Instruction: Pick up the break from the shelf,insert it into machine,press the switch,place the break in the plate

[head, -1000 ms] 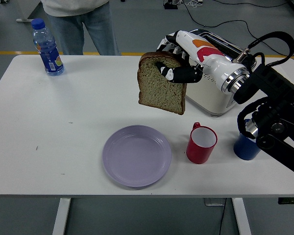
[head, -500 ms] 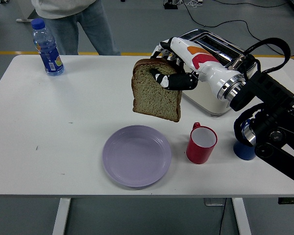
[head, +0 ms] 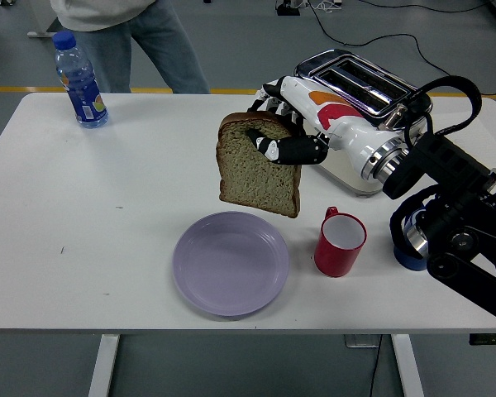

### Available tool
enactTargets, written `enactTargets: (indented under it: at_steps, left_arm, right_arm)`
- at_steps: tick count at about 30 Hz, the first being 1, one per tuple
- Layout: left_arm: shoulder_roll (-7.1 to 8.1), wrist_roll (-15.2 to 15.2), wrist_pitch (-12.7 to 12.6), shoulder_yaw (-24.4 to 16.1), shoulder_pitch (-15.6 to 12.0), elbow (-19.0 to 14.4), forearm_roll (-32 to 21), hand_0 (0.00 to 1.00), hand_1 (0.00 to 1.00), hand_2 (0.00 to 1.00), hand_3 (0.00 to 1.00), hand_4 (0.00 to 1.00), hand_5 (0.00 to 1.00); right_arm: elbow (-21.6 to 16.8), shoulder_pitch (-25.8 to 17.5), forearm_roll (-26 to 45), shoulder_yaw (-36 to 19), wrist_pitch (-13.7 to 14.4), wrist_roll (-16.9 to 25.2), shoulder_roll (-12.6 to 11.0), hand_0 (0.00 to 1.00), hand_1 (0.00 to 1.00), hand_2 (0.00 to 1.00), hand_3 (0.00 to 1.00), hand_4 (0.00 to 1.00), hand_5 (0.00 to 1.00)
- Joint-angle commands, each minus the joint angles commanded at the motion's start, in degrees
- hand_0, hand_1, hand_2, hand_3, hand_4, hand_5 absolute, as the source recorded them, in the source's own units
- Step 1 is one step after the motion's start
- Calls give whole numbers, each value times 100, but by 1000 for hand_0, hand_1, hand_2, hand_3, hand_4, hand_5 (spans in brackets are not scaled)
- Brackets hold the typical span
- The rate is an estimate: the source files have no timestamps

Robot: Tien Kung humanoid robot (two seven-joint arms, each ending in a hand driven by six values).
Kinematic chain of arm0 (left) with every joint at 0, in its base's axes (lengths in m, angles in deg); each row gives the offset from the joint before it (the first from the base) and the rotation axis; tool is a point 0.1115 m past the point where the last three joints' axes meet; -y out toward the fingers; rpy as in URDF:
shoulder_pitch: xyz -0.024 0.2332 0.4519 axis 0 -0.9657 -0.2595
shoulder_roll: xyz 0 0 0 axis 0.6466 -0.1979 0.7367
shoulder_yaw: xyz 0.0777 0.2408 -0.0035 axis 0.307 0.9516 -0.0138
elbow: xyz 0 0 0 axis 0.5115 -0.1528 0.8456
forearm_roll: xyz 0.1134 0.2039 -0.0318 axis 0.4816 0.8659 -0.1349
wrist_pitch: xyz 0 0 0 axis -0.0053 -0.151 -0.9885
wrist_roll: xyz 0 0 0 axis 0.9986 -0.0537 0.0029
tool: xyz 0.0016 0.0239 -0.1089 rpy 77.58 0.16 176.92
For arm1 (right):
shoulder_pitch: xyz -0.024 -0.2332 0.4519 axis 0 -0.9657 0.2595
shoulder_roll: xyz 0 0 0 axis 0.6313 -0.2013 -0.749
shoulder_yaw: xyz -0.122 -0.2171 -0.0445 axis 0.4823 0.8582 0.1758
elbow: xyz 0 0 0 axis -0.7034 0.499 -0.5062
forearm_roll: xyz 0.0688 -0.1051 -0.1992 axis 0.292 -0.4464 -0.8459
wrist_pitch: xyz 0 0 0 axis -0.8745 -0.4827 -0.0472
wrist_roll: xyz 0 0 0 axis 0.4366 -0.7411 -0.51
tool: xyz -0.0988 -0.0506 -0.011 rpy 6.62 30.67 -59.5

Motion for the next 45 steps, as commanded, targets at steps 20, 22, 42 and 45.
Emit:
enactTargets:
  at_steps: [20, 22, 42, 45]
  left_arm:
    - [1, -1, 10, 0, -25, 0, 19, 692, 709, 694, 571, 297, 817]
    - [-1, -2, 10, 2, -22, 0, 15, 692, 709, 694, 571, 297, 817]
    - [-1, 9, 11, 64, 11, 0, -65, 691, 709, 694, 571, 296, 816]
    - [-4, 6, 11, 54, 13, 0, -56, 691, 709, 694, 572, 296, 816]
  right_arm:
    - [0, -192, 552, 188, -15, -27, 133, 156, 198, 355, 448, 507, 119]
    - [0, -207, 572, 212, -15, -28, 163, 156, 198, 355, 448, 507, 119]
    - [0, -226, 1036, 318, -56, 47, 311, 155, 199, 355, 447, 508, 119]
    - [0, -235, 1126, 342, -56, 56, 326, 155, 196, 354, 447, 510, 118]
